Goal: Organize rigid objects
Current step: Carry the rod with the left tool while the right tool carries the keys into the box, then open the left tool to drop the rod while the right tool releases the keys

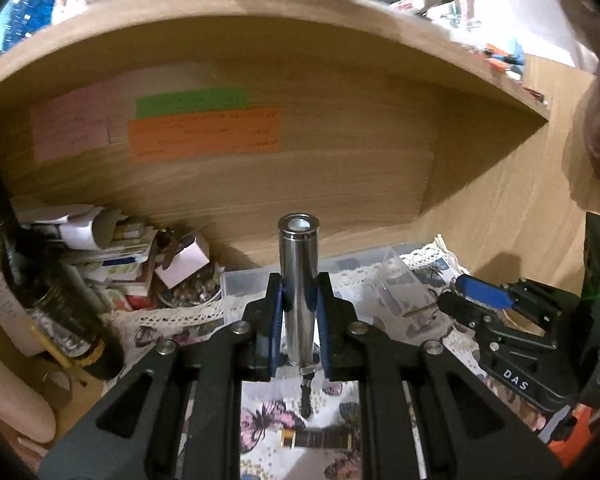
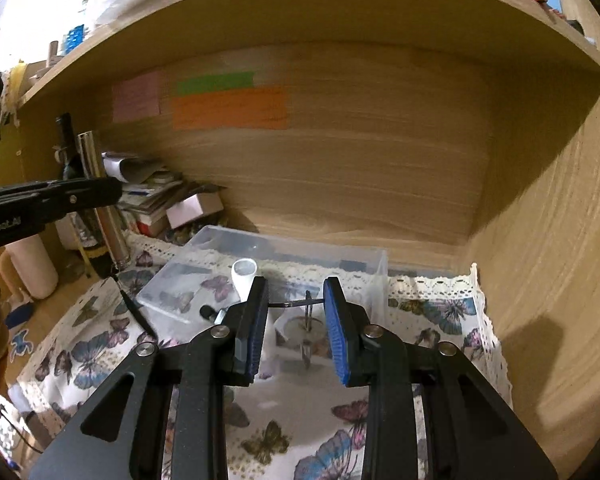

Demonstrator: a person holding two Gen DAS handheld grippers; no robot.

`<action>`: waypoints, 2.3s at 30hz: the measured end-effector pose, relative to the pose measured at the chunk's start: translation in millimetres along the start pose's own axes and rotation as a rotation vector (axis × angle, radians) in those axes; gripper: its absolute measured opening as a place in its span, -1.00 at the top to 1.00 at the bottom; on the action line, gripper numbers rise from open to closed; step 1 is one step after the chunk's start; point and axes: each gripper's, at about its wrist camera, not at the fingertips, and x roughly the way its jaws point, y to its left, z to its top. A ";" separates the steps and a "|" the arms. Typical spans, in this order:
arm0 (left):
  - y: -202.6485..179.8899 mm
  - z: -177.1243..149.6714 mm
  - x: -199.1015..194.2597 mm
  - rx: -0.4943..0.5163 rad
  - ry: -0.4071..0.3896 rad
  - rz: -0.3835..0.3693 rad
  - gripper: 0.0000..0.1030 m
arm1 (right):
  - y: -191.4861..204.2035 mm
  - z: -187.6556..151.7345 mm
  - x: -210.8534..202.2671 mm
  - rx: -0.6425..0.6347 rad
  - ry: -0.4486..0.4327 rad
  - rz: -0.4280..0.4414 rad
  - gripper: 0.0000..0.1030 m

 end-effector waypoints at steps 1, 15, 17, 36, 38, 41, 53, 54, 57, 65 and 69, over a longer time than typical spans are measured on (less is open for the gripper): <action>0.6 0.6 4.4 -0.002 0.005 -0.003 0.71 | -1.5 0.8 2.9 0.000 0.003 -0.002 0.50; 17.6 -17.2 96.1 -0.021 0.201 0.015 0.71 | -15.8 -17.8 64.4 0.030 0.161 -0.006 0.50; 18.0 -23.8 105.8 -0.019 0.235 0.012 0.71 | -17.2 -22.8 74.1 0.040 0.193 -0.004 0.50; 26.4 -45.8 128.7 -0.069 0.374 -0.008 0.53 | -17.9 -31.5 96.7 0.047 0.263 -0.007 0.49; 29.6 -45.6 126.1 -0.088 0.376 -0.008 0.39 | -17.1 -31.2 95.9 0.047 0.262 -0.009 0.49; 32.0 -43.1 119.0 -0.091 0.360 0.005 0.13 | -14.4 -30.9 91.2 0.036 0.257 -0.006 0.49; 21.2 -34.9 61.5 -0.030 0.235 0.034 -0.57 | 4.0 -22.9 49.1 -0.015 0.157 0.019 -0.14; 18.7 -36.4 54.9 -0.019 0.226 0.040 -0.64 | 6.1 -22.7 45.3 -0.019 0.148 0.020 -0.21; 15.7 -40.5 41.4 -0.001 0.205 0.051 -0.74 | 12.6 -23.4 32.2 -0.033 0.122 0.025 -0.44; 8.0 -68.3 4.2 0.051 0.168 0.070 -0.86 | 24.3 -40.8 11.1 -0.052 0.127 0.048 -0.58; 14.2 -89.7 -0.7 0.048 0.192 0.086 -0.86 | 28.9 -57.0 10.1 -0.053 0.163 0.058 -0.58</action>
